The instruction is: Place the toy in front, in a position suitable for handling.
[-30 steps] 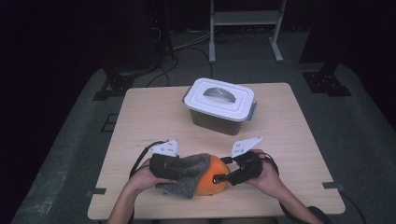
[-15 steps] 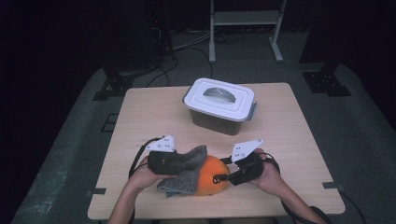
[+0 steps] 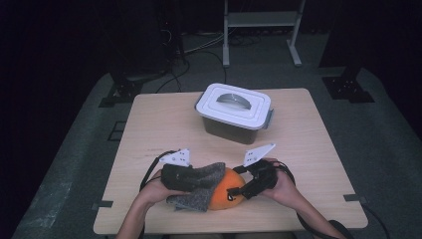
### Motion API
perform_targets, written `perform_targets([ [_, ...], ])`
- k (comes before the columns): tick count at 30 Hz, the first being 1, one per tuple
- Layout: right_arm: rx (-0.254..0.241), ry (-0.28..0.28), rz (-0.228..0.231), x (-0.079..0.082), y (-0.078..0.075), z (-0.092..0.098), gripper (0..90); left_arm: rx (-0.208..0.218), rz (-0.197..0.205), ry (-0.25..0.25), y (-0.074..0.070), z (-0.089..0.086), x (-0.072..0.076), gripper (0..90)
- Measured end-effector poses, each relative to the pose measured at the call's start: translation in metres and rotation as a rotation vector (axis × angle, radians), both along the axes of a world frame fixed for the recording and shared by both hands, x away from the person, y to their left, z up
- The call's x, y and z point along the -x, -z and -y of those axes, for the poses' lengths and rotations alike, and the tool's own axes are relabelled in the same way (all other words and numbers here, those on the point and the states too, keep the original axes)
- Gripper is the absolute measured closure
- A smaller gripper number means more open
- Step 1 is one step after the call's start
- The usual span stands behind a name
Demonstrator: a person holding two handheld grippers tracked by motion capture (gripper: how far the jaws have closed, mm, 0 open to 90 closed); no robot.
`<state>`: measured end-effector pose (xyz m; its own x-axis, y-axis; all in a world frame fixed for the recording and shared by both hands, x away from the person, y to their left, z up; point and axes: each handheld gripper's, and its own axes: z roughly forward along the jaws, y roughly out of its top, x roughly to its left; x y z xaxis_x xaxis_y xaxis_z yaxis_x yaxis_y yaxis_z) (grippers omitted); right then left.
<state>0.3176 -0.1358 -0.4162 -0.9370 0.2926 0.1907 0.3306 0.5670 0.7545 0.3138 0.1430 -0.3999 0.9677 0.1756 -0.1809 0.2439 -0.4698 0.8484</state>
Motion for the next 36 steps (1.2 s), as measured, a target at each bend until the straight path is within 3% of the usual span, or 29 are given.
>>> perform_targets([
  [3,0.002,0.006,-0.007,-0.001,-0.003,0.002,38.3,0.002,0.023,-0.019,-0.004,0.000,-0.001,72.1],
  [7,0.003,-0.013,0.093,0.000,-0.013,0.001,45.9,0.009,0.051,-0.025,-0.012,0.001,0.000,72.4],
  [8,0.013,-0.016,0.140,0.000,-0.016,0.000,45.9,0.018,0.068,-0.032,-0.017,0.003,-0.001,72.8],
  [11,0.024,-0.042,0.195,-0.003,-0.022,-0.003,45.4,0.042,0.073,-0.035,-0.024,0.007,-0.004,72.8],
  [12,0.029,-0.051,0.200,-0.004,-0.022,-0.003,45.3,0.033,0.077,-0.028,-0.025,0.011,-0.004,72.8],
  [14,0.049,-0.083,0.196,-0.006,-0.017,-0.004,44.8,0.011,0.072,-0.023,-0.022,0.015,-0.006,72.8],
  [16,0.050,-0.087,0.194,-0.006,-0.013,0.000,44.6,0.024,0.039,-0.016,-0.014,0.015,-0.008,72.8],
  [19,0.028,-0.074,0.158,-0.003,-0.005,0.012,44.7,0.023,0.018,-0.017,-0.009,0.008,-0.009,72.7],
  [23,0.020,-0.067,0.149,0.000,0.000,0.022,44.7,0.002,0.012,-0.042,-0.007,-0.005,-0.008,72.5],
  [27,-0.011,-0.030,0.118,0.003,0.004,0.027,36.9,-0.013,-0.009,-0.076,0.000,-0.018,-0.009,72.3],
  [30,-0.017,-0.003,0.111,0.003,0.000,0.025,31.6,-0.012,-0.014,-0.069,0.001,-0.018,-0.008,72.2],
  [33,-0.037,0.017,0.100,0.006,-0.003,0.023,29.3,-0.002,-0.032,-0.013,0.002,-0.012,-0.005,72.3],
  [36,-0.016,0.016,0.121,0.008,-0.001,0.018,27.6,-0.004,-0.033,0.009,0.002,-0.009,-0.004,71.8],
])
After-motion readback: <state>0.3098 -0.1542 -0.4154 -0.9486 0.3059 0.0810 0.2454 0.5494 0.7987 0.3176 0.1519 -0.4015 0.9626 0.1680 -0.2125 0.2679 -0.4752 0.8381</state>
